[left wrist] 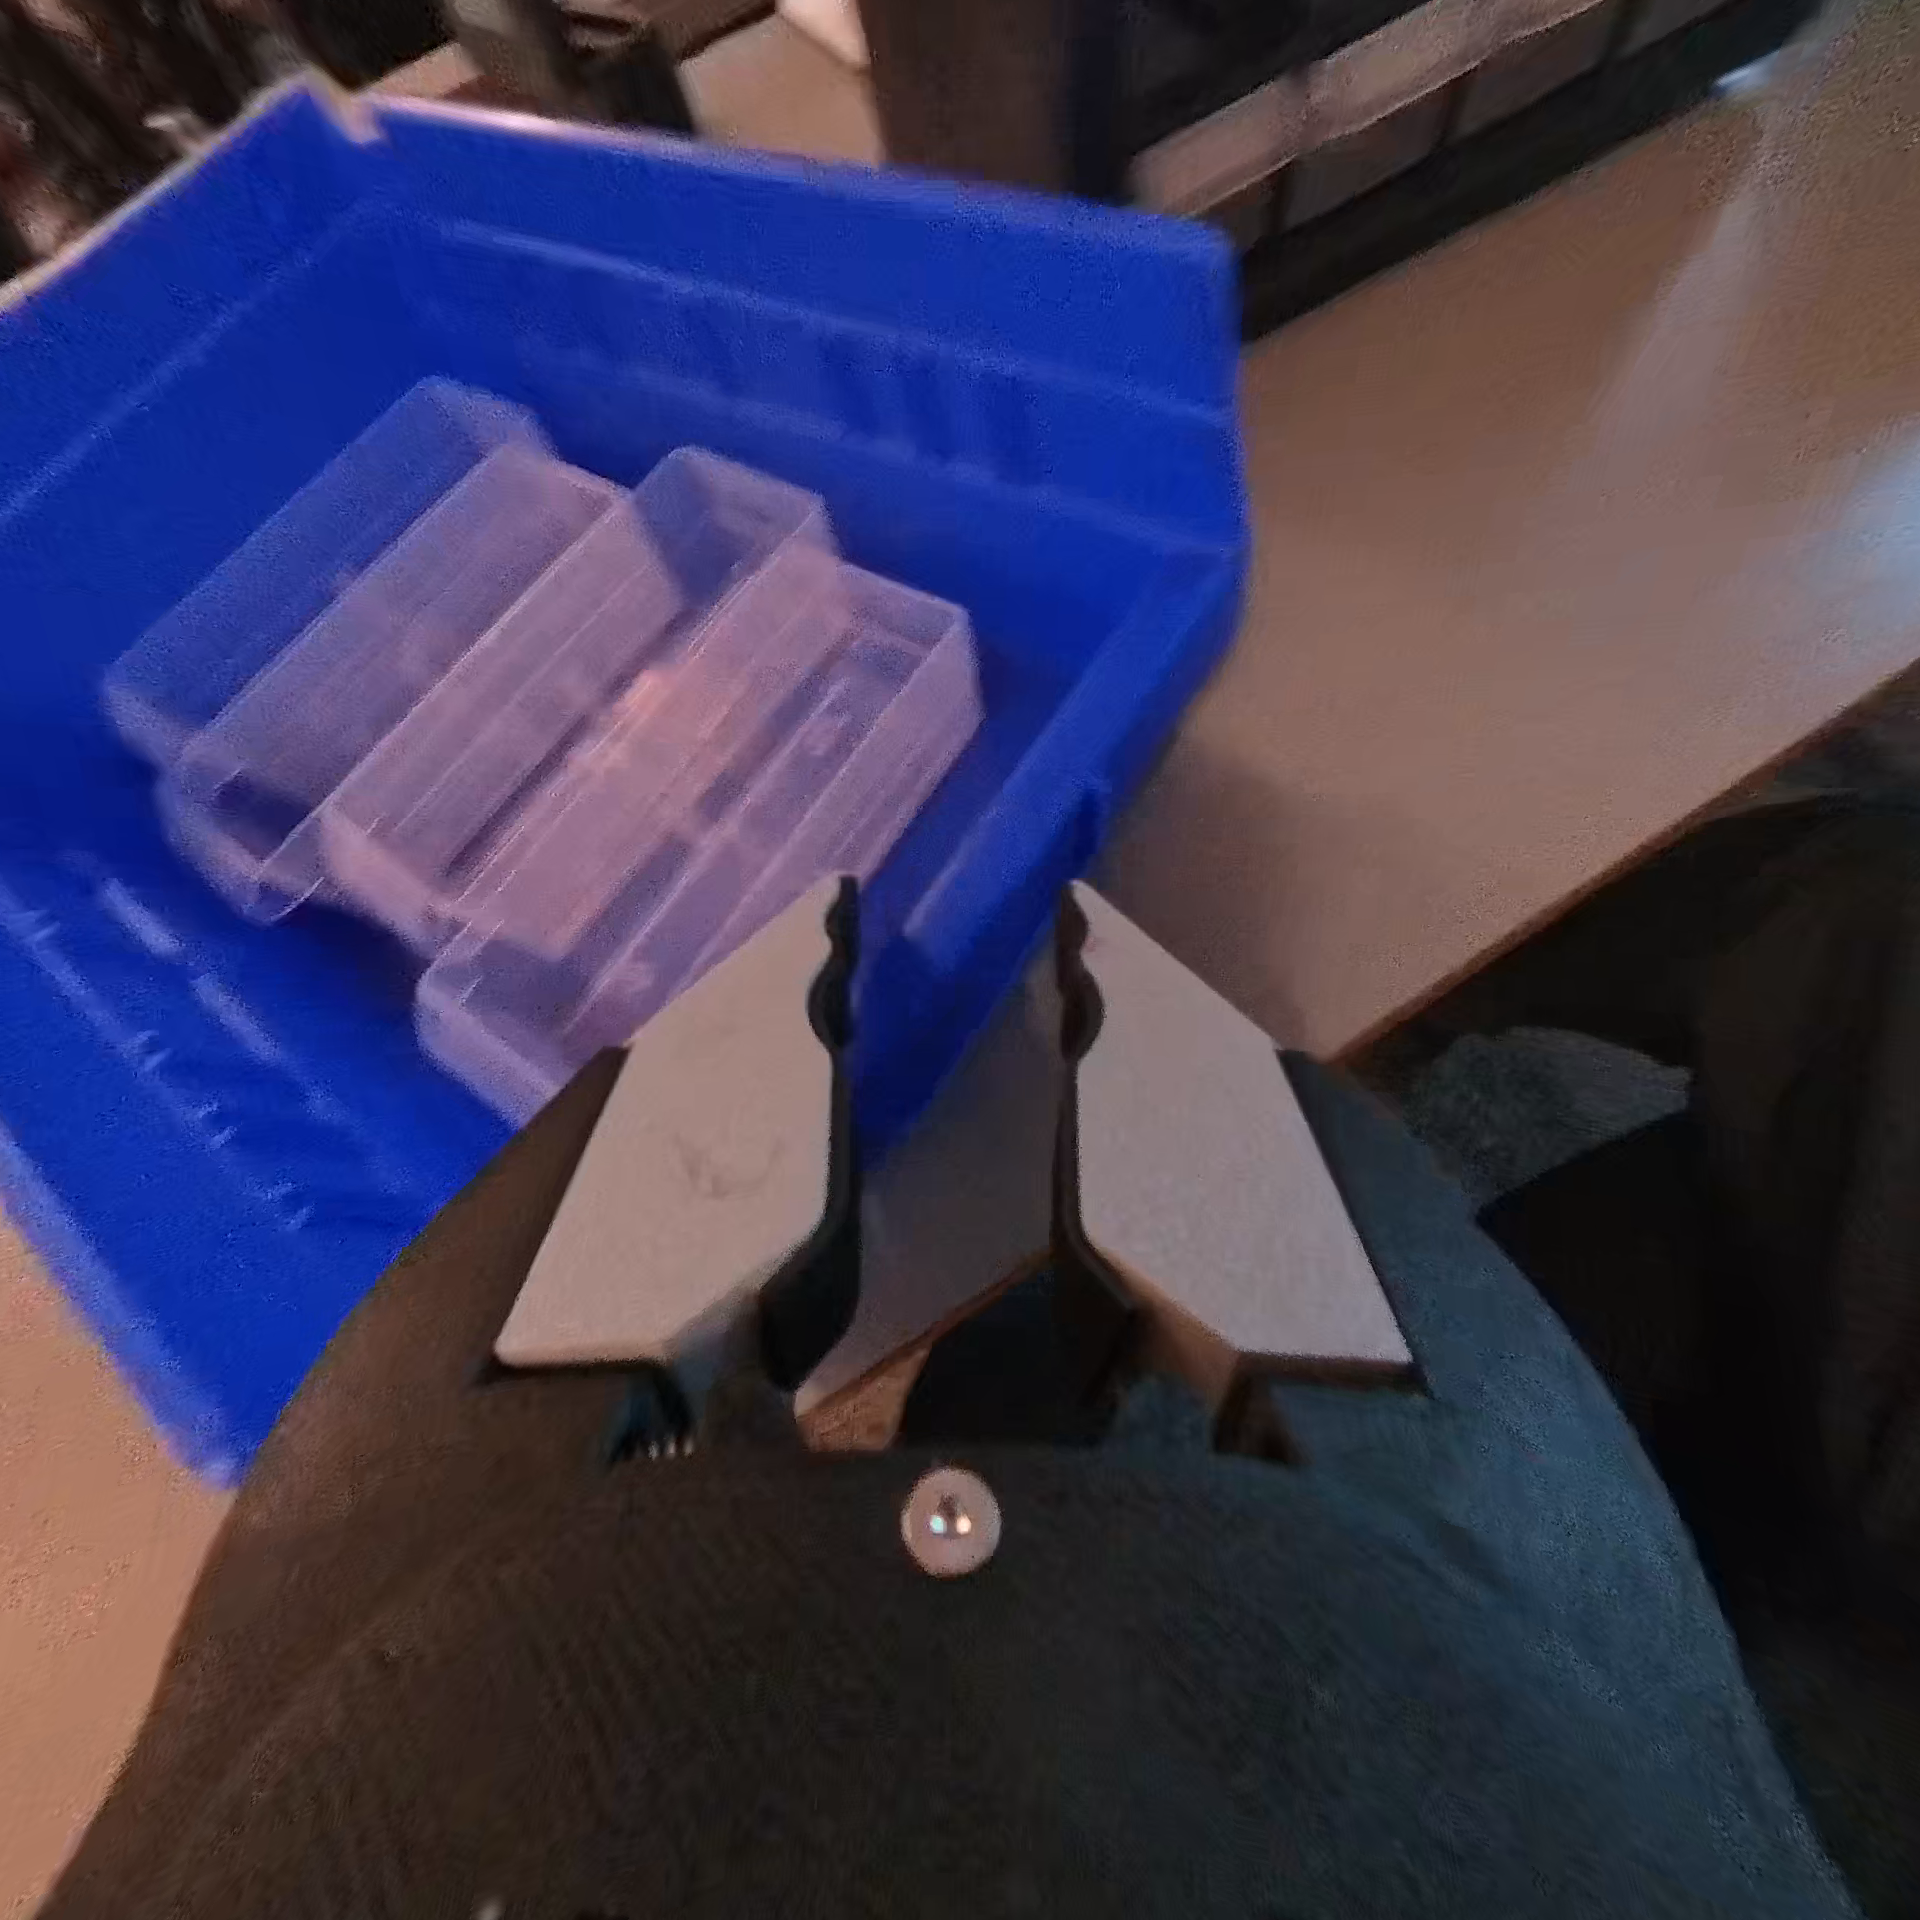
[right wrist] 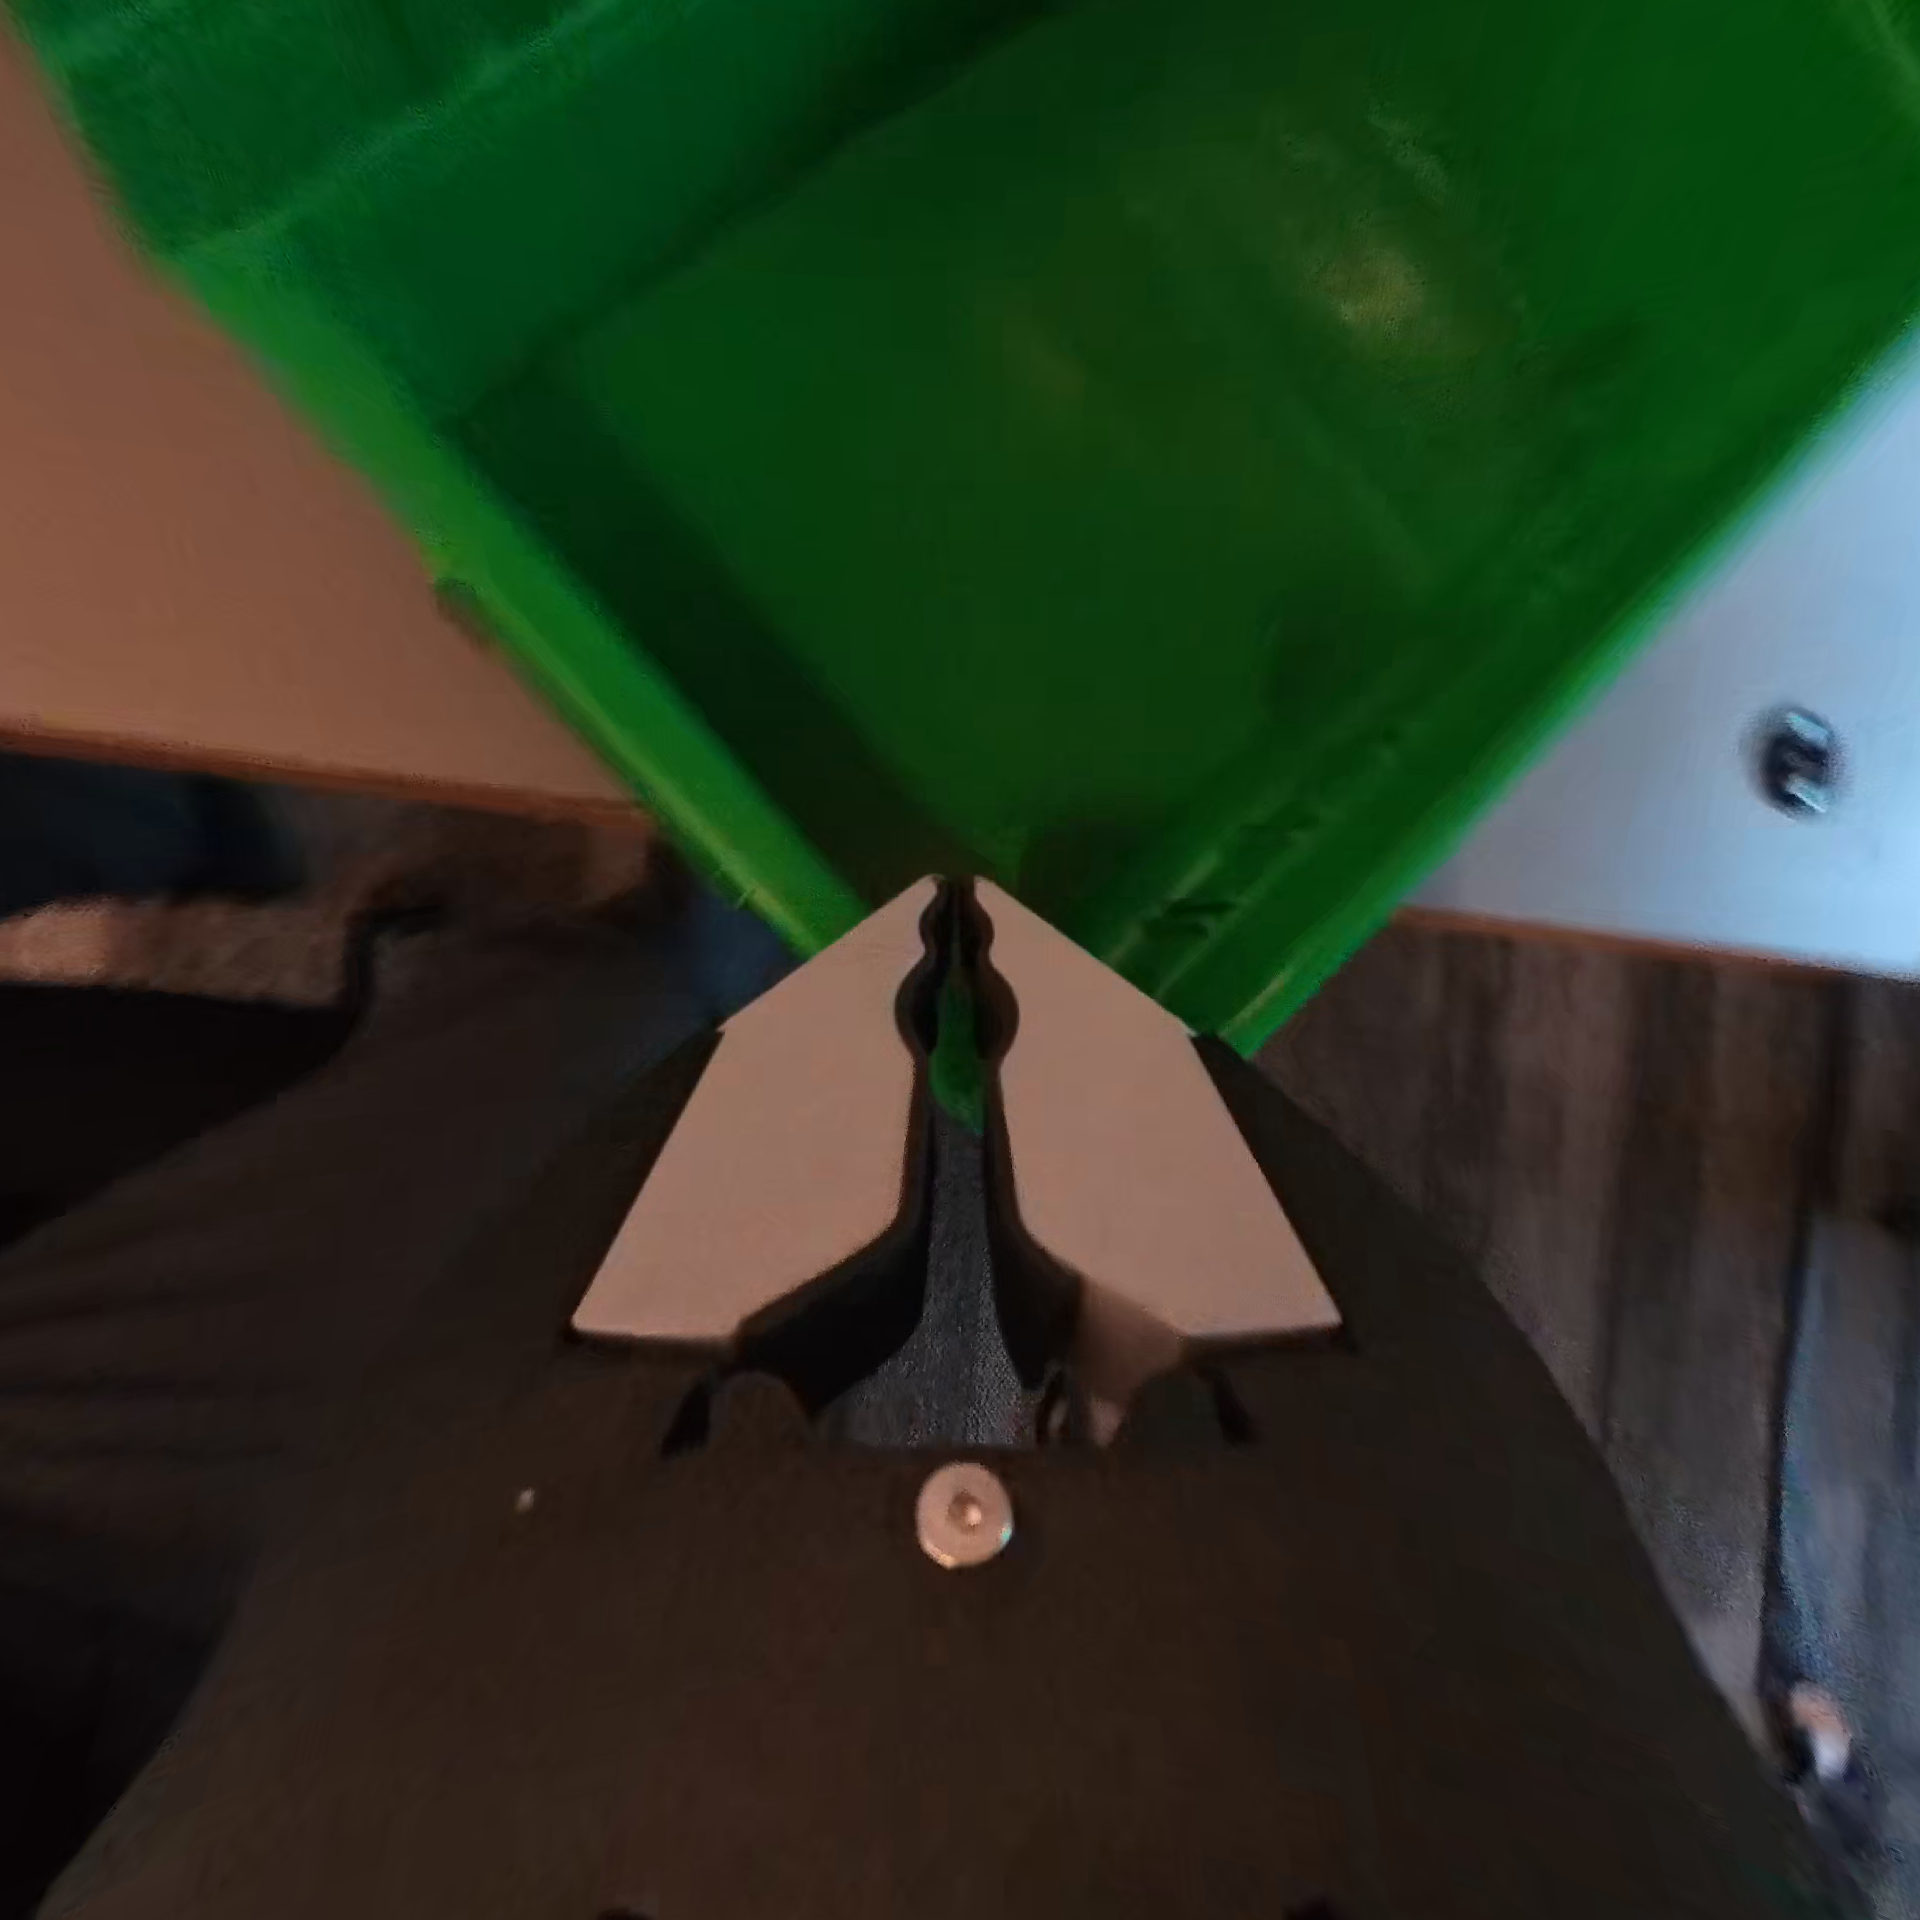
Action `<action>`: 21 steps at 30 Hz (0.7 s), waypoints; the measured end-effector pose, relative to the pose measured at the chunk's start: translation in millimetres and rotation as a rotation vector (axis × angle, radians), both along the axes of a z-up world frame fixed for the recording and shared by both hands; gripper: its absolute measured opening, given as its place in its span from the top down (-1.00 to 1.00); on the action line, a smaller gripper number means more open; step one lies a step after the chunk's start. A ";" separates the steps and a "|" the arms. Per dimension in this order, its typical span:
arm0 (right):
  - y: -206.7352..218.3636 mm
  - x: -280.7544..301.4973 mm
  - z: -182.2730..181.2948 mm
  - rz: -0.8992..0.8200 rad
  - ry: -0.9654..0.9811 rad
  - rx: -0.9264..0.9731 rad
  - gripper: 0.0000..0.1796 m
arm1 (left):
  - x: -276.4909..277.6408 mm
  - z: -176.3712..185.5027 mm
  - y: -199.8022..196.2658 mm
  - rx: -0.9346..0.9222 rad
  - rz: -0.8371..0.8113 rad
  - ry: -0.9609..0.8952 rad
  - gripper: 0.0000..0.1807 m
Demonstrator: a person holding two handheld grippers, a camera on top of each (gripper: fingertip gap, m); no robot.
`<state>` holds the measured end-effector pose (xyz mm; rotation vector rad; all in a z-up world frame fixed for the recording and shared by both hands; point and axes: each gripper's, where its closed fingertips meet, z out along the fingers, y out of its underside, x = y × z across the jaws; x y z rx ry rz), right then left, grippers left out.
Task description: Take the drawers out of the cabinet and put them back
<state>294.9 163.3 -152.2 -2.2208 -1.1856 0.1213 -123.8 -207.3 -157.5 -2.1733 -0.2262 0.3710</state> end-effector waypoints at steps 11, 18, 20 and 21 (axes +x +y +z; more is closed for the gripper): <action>-40.7 -35.4 37.2 0.223 0.407 -0.136 0.48 | -30.2 27.2 -25.5 0.102 0.089 0.036 0.41; -73.8 -74.6 23.5 0.314 0.351 -0.117 0.34 | -4.2 38.5 -13.0 0.137 0.042 0.019 0.39; -74.3 -77.4 21.0 0.307 0.327 -0.084 0.34 | -1.9 46.5 -16.3 0.162 0.045 0.024 0.39; -74.9 -78.3 20.8 0.310 0.325 -0.073 0.35 | -0.3 50.5 -18.2 0.177 0.041 0.021 0.39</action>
